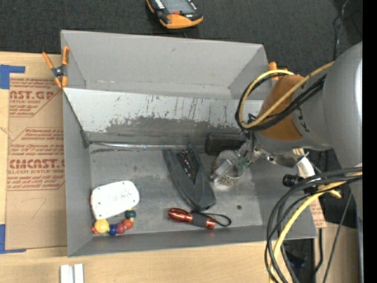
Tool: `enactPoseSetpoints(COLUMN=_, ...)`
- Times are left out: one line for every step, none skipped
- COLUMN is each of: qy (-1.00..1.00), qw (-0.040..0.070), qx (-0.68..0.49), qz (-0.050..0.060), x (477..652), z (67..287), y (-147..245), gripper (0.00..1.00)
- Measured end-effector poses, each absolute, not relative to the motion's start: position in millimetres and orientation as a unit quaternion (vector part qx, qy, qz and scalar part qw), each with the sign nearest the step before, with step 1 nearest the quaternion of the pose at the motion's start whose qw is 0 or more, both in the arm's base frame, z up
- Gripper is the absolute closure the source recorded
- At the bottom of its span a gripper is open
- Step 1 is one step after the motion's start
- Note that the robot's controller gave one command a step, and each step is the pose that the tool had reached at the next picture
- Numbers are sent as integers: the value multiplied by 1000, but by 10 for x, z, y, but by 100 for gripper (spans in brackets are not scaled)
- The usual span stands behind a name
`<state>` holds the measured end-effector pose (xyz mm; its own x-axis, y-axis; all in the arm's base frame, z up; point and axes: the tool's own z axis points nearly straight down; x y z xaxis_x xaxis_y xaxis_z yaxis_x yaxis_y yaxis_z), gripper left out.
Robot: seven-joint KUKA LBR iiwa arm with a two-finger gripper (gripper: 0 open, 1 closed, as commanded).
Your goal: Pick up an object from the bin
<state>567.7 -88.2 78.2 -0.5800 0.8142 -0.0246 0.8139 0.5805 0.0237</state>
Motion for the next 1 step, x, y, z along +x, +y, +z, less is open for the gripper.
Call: enactPoseSetpoints(qy=889, qw=11, qx=458, qz=3, x=5637, z=1067, y=-873, gripper=100)
